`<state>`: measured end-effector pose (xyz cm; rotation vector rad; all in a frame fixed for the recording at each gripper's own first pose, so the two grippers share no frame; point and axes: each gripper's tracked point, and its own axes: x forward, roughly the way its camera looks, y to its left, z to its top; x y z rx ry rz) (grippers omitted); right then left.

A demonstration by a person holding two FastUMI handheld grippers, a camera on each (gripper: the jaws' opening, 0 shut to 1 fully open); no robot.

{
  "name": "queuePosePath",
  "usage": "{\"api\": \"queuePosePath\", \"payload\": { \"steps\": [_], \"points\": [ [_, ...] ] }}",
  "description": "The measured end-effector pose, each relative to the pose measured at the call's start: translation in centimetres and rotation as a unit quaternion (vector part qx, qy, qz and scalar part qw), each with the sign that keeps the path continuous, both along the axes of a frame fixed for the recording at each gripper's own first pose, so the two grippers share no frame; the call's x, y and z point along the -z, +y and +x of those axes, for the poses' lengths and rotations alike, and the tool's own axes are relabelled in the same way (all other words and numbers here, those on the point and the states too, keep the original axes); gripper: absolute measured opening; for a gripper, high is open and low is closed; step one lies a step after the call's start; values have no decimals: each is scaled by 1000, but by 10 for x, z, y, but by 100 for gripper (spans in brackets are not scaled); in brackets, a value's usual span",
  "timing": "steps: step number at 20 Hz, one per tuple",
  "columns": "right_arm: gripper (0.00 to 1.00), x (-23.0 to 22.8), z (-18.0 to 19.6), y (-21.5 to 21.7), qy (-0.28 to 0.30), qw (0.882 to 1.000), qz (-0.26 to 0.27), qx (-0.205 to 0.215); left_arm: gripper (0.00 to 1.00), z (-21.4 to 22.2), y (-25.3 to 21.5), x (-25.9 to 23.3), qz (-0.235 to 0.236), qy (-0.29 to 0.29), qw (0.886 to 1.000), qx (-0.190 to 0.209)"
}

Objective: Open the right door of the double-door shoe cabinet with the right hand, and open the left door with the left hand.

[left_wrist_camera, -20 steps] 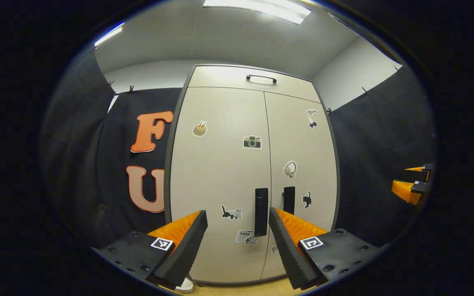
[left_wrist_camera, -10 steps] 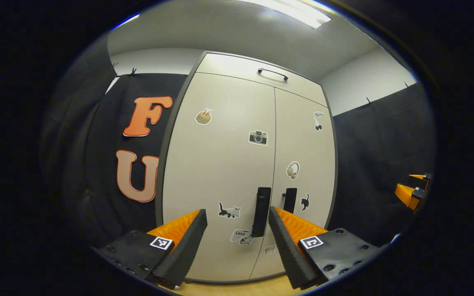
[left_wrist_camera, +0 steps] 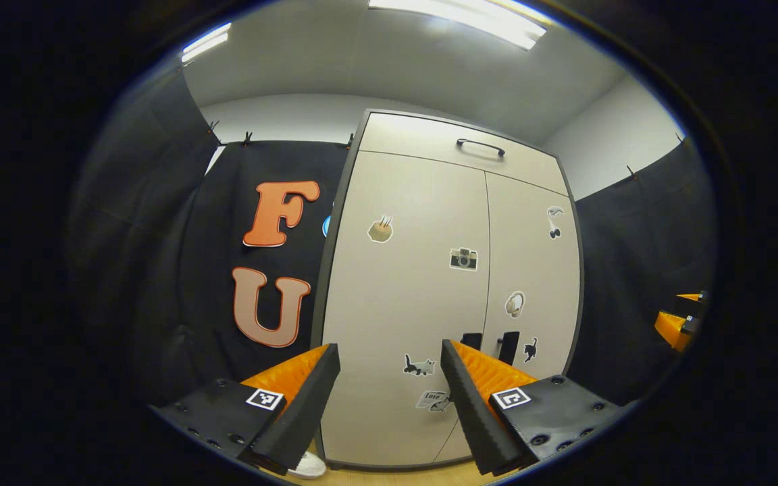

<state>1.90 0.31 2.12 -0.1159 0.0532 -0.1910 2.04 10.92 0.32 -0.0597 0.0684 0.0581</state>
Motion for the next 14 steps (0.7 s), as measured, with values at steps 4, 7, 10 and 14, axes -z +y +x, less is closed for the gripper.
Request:
{"api": "queuePosePath", "payload": {
  "steps": [4,7,10,14],
  "points": [
    [94,16,29,50,20,997,31,-63,96,-13,4,-3,20,17,1000,-5],
    [94,37,57,94,45,992,58,-103,96,-25,18,-5,29,25,999,-17],
    [93,56,88,137,70,985,82,-136,96,-38,41,-9,47,30,998,-39],
    [87,77,127,177,90,980,98,-148,96,-52,71,-10,56,31,996,-64]
  ]
}}
